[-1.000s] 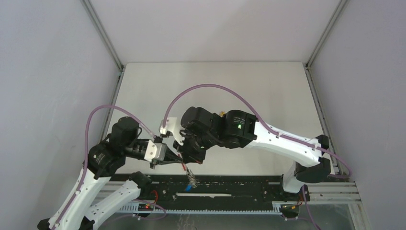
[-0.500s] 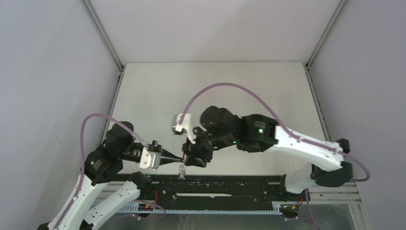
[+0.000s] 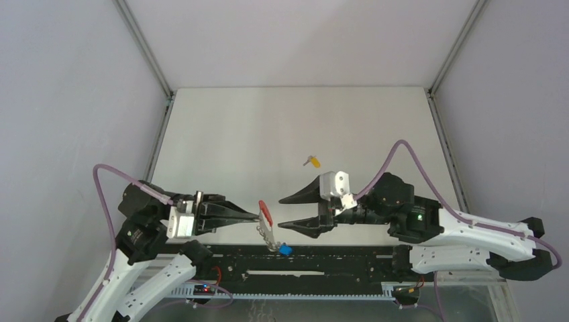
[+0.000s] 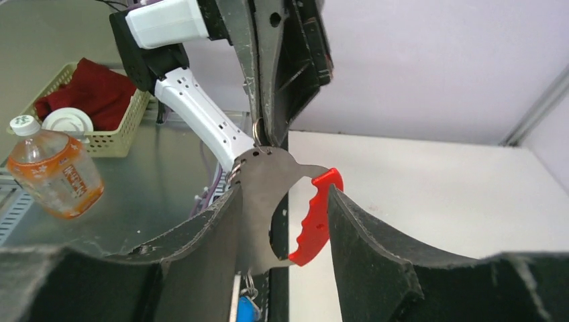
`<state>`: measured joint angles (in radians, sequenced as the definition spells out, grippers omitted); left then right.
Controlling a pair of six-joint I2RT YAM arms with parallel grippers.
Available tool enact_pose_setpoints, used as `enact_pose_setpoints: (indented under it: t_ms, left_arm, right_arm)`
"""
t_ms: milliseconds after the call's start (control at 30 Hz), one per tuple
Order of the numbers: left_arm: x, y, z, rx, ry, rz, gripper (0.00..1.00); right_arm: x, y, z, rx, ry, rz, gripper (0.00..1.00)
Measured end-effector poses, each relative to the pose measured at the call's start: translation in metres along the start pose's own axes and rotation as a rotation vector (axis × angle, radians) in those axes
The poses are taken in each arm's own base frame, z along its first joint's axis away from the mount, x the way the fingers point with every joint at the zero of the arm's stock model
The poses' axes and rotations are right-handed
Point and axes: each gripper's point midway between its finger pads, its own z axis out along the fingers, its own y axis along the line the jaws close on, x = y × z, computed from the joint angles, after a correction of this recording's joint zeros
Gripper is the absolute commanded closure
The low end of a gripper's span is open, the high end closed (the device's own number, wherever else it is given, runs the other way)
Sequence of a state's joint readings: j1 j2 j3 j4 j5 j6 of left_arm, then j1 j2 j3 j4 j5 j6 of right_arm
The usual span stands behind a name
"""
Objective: Put the keys on the keyring
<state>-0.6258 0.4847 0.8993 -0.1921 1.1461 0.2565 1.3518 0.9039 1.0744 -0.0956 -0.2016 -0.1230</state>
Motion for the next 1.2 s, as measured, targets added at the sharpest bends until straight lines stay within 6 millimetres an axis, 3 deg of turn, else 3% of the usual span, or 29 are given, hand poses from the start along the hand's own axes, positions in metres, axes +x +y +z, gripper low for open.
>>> enact_pose_setpoints:
  t_ms: [233,533,933,1133,1200]
  left_arm:
    - [-0.015,-0.001,0.004,0.029,-0.053,-0.002,1.00]
    - [-0.021,-0.002,0.005,0.045,-0.069,0.019,1.00]
    - [-0.021,-0.001,0.005,0.040,-0.071,0.022,1.00]
    - [-0.022,-0.003,0.005,0.043,-0.071,0.013,1.00]
    - [-0.023,-0.002,0.005,0.039,-0.074,0.016,1.00]
  right_arm:
    - [-0.002,0.012,0.028,-0.054,-0.074,-0.108,0.45]
    - [-0.026,0.020,0.031,-0.072,-0.171,-0.163,0.51]
    - [-0.019,0.024,0.041,-0.092,-0.163,-0.169,0.58]
    - [-0.015,0.024,0.046,-0.095,-0.146,-0.171,0.95]
    - [-0.017,0.023,0.046,-0.089,-0.145,-0.175,1.00]
